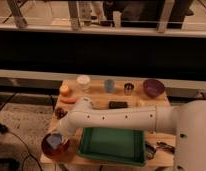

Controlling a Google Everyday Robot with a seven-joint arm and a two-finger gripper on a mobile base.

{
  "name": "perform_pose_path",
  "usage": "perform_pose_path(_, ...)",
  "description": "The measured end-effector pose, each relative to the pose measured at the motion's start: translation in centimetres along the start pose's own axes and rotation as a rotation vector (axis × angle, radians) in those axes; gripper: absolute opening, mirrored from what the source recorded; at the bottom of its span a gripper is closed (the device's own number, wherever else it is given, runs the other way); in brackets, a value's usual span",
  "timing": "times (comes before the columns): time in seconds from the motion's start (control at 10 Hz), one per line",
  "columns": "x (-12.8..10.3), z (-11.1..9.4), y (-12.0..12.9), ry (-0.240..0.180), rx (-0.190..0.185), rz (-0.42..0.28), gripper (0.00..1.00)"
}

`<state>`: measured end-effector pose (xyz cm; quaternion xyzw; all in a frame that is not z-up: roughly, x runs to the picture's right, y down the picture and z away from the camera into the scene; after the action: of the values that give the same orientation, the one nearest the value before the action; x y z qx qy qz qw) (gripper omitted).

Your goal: Wipe red bowl with eraser

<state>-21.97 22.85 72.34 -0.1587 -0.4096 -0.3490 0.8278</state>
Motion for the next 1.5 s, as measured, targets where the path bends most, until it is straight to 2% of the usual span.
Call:
perform_pose_path(0.1, 0.2, 0.0, 0.1, 0.002, 0.000, 0.002, 0.06)
perform_pose_path(0.4, -0.3, -0.2, -0.5, 0.041, -0.002, -0.015, 0.35)
perform_pose_path(0.5, -0.5, -0.5, -0.6, 0.067, 0.001, -0.014, 0.39)
perform_pose_path(0.6, -0.7, -0.7, -0.7, 0.088, 0.004, -0.017, 0.36)
perform_pose_path(0.7, -0.9, -0.9, -1.0, 0.109, 0.008, -0.026, 0.30)
perform_pose_path(0.8, -1.1, -1.3, -1.3, 0.129, 0.013, -0.029, 0.16)
perform_pose_path(1.0, -1.3, -1.6, -1.6, 0.144, 0.020, -0.038, 0.03)
perform_pose_path(1.1, -1.6, -1.6, -1.8, 0.145, 0.023, -0.040, 0.00)
perform_pose_path(1.5, -2.8, -1.2, -2.0, 0.122, 0.028, -0.025, 0.00)
